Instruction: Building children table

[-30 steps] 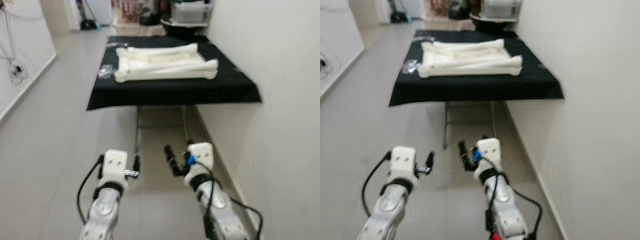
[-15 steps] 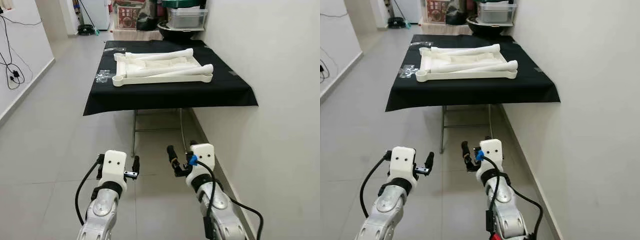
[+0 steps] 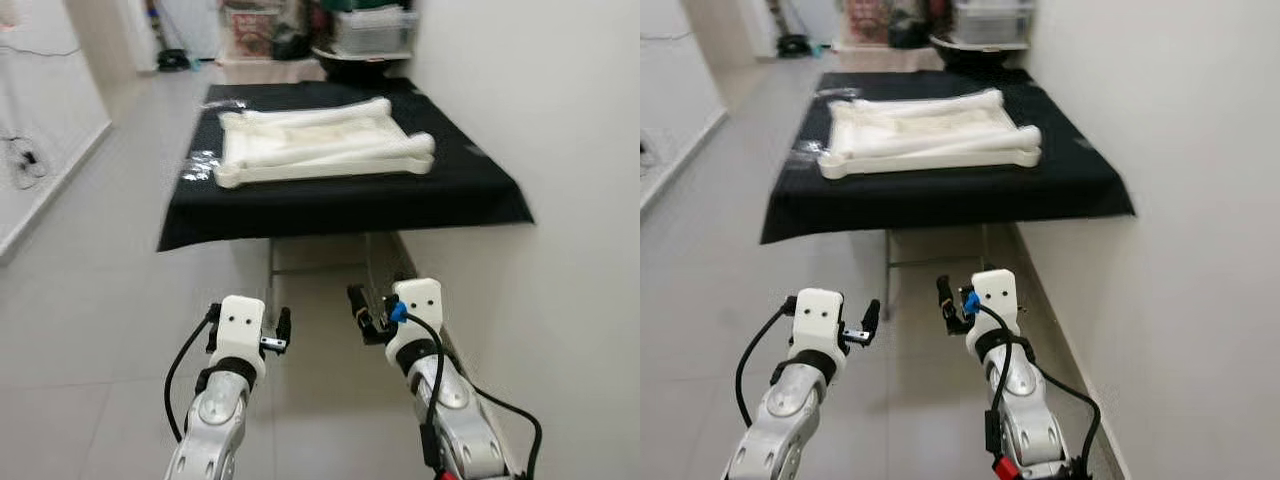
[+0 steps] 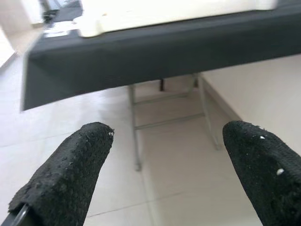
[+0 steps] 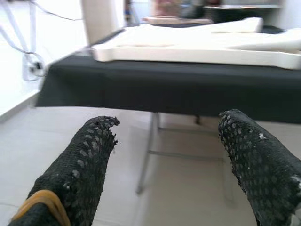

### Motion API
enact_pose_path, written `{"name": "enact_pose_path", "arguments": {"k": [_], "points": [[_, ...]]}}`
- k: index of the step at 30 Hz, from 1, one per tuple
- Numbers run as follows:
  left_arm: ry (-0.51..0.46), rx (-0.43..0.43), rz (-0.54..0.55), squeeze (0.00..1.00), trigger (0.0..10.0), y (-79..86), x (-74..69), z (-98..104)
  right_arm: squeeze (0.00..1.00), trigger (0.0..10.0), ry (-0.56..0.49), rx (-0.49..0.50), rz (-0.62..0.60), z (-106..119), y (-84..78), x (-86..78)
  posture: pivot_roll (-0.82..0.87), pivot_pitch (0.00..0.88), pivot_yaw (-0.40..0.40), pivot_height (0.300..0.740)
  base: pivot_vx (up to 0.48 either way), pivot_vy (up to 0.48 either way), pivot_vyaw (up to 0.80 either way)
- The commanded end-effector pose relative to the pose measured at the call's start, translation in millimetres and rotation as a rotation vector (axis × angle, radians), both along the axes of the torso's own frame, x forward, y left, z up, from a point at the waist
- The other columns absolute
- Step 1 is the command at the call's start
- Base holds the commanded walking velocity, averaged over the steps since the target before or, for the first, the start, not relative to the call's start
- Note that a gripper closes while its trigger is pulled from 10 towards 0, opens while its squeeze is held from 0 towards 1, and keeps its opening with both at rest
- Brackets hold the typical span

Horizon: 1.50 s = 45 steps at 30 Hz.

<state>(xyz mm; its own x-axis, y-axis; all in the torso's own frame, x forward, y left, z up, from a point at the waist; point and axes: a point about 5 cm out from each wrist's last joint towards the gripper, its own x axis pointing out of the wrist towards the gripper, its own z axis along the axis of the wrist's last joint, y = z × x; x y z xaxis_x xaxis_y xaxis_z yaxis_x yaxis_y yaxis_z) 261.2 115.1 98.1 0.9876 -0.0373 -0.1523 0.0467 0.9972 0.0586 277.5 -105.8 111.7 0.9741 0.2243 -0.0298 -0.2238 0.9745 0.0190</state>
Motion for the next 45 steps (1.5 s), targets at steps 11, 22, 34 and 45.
{"name": "enact_pose_path", "arguments": {"k": [11,22,34,45], "points": [[0.016,-0.006,0.017,0.0,10.0,1.5,0.0,-4,0.0,10.0,0.007,0.006,0.021,-2,4.9,0.2,0.03,0.0,-0.047,0.74,0.299,0.044,0.0],[0.007,-0.004,0.013,0.0,10.0,4.1,2.4,-3,0.0,10.0,0.01,0.04,-0.047,-2,-1.2,5.3,0.02,0.0,-0.031,0.74,0.287,0.297,0.0],[-0.023,0.016,0.001,0.0,10.0,2.1,1.7,2,0.0,10.0,0.023,0.047,-0.085,-3,-6.9,6.9,0.03,0.0,-0.042,0.74,0.292,0.319,0.0],[-0.011,0.0,-0.001,0.0,10.0,1.8,3.7,0,0.0,10.0,0.002,0.032,-0.103,-1,-8.7,9.0,0.03,0.0,-0.042,0.74,0.289,0.287,0.0]]}}
